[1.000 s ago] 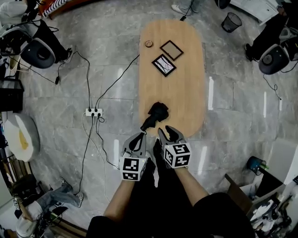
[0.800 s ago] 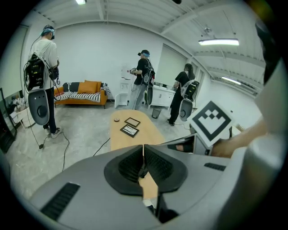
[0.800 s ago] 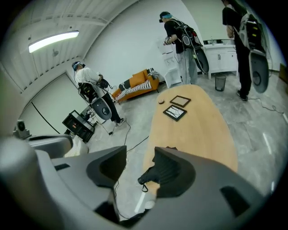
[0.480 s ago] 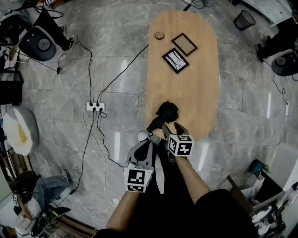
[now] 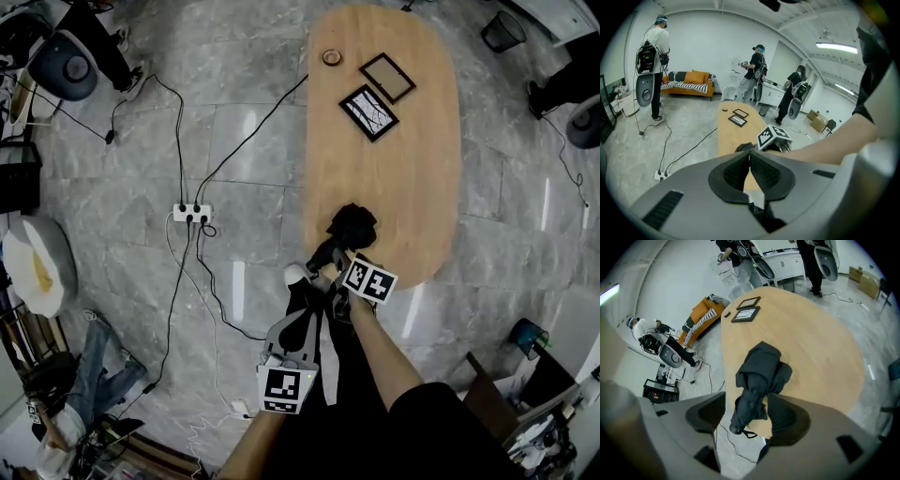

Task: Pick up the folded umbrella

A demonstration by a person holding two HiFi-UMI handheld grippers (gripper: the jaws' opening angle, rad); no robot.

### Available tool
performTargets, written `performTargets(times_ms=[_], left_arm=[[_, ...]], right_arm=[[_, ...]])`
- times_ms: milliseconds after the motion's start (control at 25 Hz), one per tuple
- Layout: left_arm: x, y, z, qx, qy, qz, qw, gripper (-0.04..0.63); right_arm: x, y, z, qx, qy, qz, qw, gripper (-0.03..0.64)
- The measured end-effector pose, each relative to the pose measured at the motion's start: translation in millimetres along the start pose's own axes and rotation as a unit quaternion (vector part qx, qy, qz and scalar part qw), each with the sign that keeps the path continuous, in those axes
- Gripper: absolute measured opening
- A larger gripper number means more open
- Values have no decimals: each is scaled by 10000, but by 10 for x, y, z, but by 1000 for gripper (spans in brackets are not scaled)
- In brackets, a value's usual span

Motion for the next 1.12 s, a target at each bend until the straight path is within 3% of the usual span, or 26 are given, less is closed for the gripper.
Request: performTargets(times_ms=[560, 760, 1120], left_arm=[[-432, -87, 316, 255, -325, 338, 9986, 18], [-549, -133, 400, 341, -456, 388, 9976, 18], [-595, -133, 518, 390, -643, 379, 9964, 18]], right_arm=[[11, 626, -160, -106, 1106, 136, 9937, 275], [49, 765, -143, -282, 1209, 154, 9921, 275], [31, 866, -15, -1314, 1428, -65, 9810, 278]])
Point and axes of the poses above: the fingertips, and each gripper's own axes: y forward along the fingers, z to its left, x out of its top, the point moved 10 cm from there along -y, backward along the fingers, and after that the axes turned 5 degrees about z, right-handed, at the moved point
